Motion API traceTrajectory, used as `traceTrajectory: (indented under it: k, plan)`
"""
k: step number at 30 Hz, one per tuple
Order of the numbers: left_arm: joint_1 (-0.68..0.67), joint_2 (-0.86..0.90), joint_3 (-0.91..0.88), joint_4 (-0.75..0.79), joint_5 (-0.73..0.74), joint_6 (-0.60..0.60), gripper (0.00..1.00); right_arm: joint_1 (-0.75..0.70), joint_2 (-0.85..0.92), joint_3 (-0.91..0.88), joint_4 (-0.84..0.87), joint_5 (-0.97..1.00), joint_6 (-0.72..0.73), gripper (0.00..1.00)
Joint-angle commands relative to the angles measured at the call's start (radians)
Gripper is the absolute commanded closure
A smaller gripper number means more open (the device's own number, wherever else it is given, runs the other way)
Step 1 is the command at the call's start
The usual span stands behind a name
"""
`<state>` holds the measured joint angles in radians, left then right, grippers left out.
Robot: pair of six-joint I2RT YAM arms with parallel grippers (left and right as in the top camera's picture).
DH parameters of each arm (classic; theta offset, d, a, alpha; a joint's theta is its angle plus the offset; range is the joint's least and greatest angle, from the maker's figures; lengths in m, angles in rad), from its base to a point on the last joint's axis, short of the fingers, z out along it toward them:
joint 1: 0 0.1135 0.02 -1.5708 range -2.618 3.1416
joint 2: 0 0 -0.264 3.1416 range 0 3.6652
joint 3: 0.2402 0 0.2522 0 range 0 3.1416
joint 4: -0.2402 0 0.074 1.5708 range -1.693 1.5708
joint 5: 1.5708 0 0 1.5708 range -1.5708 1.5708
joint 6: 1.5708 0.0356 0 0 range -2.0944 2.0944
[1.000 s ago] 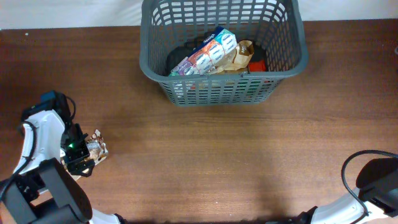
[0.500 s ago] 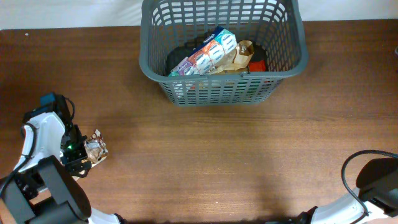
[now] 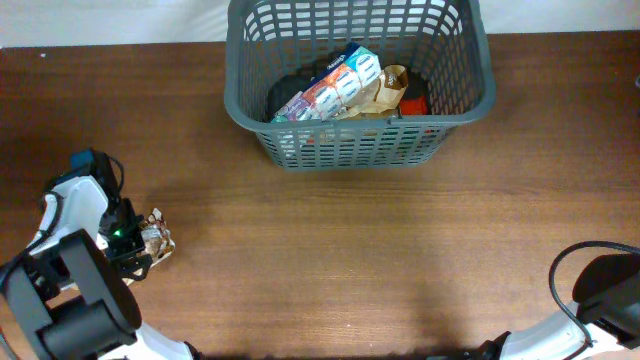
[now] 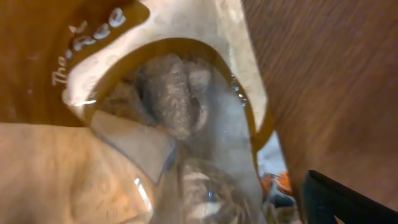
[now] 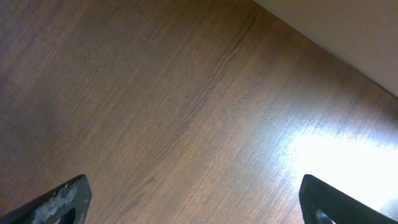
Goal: Pack container
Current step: 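Lower the left gripper onto the brown-and-white snack bag and close, then lift the snack bag with the left gripper toward the basket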
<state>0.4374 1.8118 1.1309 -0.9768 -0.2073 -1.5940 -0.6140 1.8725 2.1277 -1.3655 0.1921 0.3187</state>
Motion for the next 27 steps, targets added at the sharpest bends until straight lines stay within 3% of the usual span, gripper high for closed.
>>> traceTrajectory:
  k: [1,11,27]
  plan:
    - [0.007,0.04,-0.017,0.008,0.032,-0.013,0.01,-0.001,-0.018,-0.004,0.0,-0.002,0.012,0.01]
    - [0.006,0.061,-0.018,0.023,0.001,-0.005,0.01,-0.001,-0.018,-0.004,0.0,-0.002,0.012,0.01]
    - [0.002,0.074,-0.018,0.111,0.012,0.146,0.01,-0.001,-0.018,-0.004,0.0,-0.002,0.012,0.01]
